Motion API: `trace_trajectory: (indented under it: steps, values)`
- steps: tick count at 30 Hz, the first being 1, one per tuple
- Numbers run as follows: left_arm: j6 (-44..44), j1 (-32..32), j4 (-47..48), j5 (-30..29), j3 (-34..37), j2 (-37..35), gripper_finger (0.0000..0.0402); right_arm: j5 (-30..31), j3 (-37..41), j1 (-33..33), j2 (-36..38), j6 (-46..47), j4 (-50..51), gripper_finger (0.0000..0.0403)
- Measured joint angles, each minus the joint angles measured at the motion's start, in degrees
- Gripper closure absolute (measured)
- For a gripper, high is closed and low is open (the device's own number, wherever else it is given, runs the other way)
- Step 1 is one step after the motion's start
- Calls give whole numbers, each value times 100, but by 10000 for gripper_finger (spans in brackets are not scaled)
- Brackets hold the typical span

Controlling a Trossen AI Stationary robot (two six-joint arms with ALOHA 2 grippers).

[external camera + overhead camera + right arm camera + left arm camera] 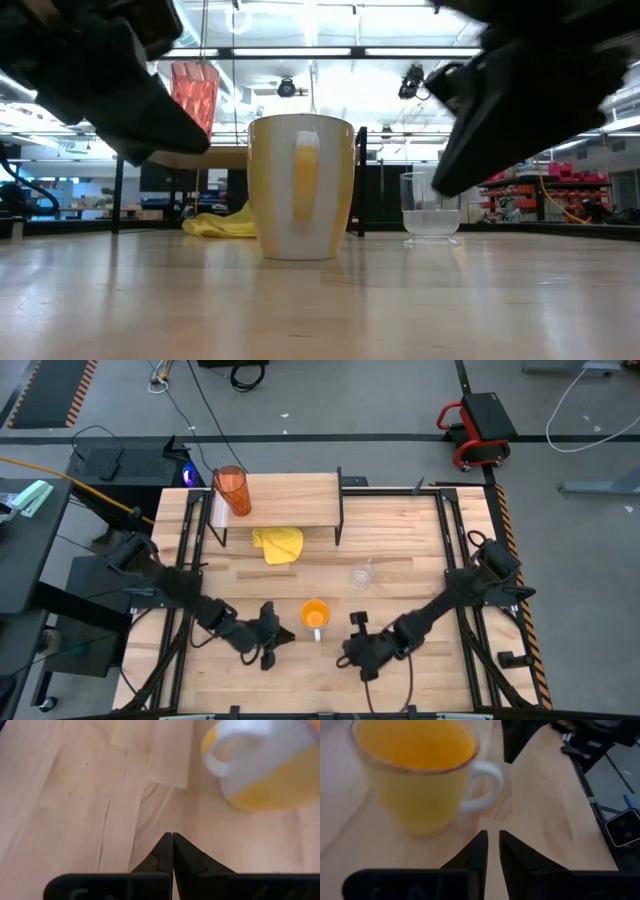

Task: Stack small to large cups/mugs on shelf
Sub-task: Put the yellow mug on the shelf

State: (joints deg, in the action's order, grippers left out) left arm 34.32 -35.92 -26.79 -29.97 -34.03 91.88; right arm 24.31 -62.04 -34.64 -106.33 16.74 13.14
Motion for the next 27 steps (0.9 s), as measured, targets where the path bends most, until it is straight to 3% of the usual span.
trace_trajectory:
  steps: [6,9,14,19,27]
  values:
    - [-1019,6,-1602,-251,-1,1021,325,1447,31,-501,5,296,-131,395]
    - [-1385,135,-2319,-182,-1,1512,313,1657,209,-446,7,190,-554,389]
    - [-1412,398,-2713,-124,1,1834,296,1561,606,-30,5,-117,-1364,360]
    - [-1409,514,-2729,92,-33,1875,286,1065,932,389,5,-391,-2246,333]
    - [-1547,507,-2741,287,-164,1875,278,185,1075,753,2,-795,-2952,333]
